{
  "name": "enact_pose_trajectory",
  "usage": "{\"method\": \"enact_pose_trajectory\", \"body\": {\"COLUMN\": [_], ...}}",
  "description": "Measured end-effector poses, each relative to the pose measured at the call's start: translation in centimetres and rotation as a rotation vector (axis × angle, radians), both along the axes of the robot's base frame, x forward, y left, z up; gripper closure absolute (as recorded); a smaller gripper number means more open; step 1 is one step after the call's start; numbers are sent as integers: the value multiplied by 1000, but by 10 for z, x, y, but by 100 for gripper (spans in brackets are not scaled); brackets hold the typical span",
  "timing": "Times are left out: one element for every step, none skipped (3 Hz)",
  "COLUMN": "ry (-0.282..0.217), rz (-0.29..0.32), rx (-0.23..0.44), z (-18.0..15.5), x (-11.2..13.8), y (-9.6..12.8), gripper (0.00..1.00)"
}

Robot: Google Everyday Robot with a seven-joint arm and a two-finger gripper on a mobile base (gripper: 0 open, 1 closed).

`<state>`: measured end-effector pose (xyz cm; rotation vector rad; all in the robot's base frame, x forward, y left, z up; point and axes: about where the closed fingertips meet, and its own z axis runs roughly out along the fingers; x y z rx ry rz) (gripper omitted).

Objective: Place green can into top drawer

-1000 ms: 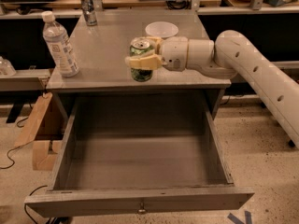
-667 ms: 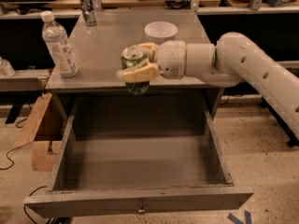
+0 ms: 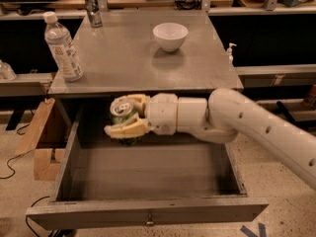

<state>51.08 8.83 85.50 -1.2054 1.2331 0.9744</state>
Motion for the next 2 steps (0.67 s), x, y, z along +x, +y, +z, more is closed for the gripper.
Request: {"method": "enact_pose_trajectory", "body": {"ry": [70, 70], "rz": [8, 8], "rx": [23, 23], "z": [-67, -67], "x": [-16, -16], "y": [26, 26], "gripper": [100, 100]}}
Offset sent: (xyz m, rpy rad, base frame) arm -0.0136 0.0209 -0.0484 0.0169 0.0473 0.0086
